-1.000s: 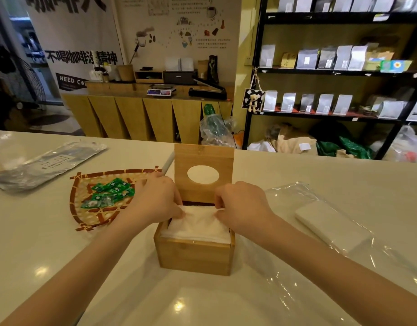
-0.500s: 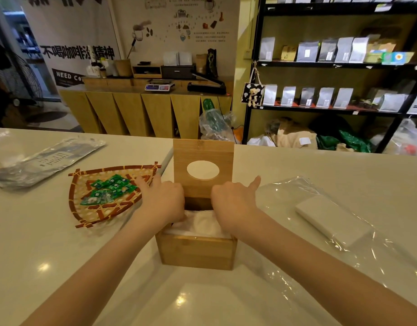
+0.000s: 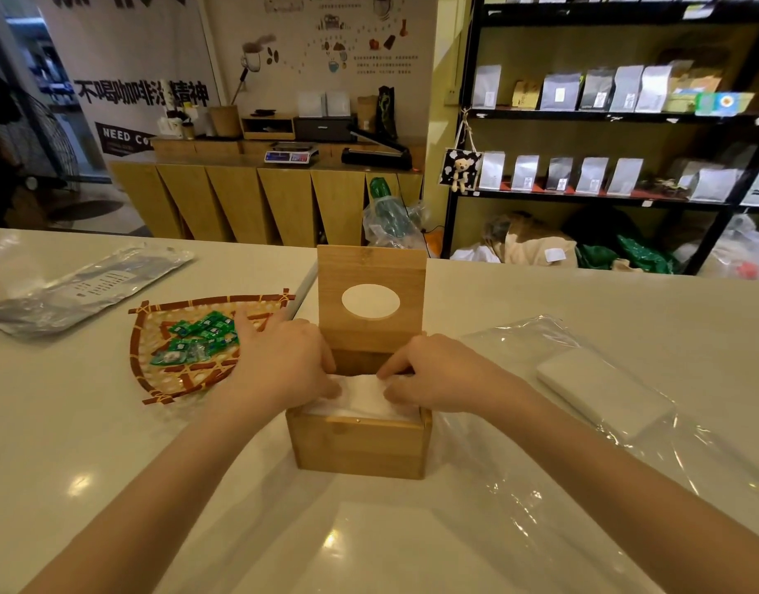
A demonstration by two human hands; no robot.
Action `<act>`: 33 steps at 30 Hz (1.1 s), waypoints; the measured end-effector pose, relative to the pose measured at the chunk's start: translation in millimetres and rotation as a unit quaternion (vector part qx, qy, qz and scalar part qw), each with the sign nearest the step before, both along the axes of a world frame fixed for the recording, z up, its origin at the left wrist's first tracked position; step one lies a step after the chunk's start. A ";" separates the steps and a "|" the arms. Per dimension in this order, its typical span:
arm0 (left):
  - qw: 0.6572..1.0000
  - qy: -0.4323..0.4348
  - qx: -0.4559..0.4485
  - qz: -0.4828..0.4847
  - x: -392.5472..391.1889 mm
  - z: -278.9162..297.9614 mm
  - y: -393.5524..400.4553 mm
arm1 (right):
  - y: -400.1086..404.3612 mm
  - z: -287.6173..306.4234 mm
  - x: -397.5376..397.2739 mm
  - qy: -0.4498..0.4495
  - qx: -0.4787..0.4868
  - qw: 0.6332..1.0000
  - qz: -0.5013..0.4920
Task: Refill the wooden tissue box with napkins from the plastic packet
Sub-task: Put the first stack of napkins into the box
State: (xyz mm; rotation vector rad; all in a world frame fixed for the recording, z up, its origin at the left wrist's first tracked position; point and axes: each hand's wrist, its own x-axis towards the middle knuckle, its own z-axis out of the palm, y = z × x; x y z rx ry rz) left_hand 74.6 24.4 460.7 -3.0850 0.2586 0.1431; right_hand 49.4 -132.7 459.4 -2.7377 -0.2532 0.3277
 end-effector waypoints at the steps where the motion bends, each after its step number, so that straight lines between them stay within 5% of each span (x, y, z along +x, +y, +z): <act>1: 0.999 0.032 -0.001 -0.009 -2.1 5.1 3.9 | -2.0 4.2 -2.1 0.006 -0.006 1.000 0.016; 7: 0.988 0.139 0.052 -0.043 3.9 14.5 9.2 | 4.1 23.0 -2.4 0.068 -0.111 0.989 0.068; 21: 0.981 0.075 0.177 0.002 5.3 -9.1 -14.8 | 24.5 5.9 1.2 0.009 -0.293 0.955 0.052; 25: 0.981 0.115 0.157 -0.005 4.9 -3.4 -12.6 | 18.1 5.1 3.8 0.017 -0.221 0.974 0.050; 29: 0.981 0.178 0.074 -0.029 0.5 15.2 -2.8 | -4.8 25.7 -3.3 0.029 -0.022 0.999 0.030; 33: 0.997 0.028 -0.027 -0.064 -34.5 43.2 -16.3 | -48.3 45.7 -28.1 -0.052 0.137 0.989 -0.006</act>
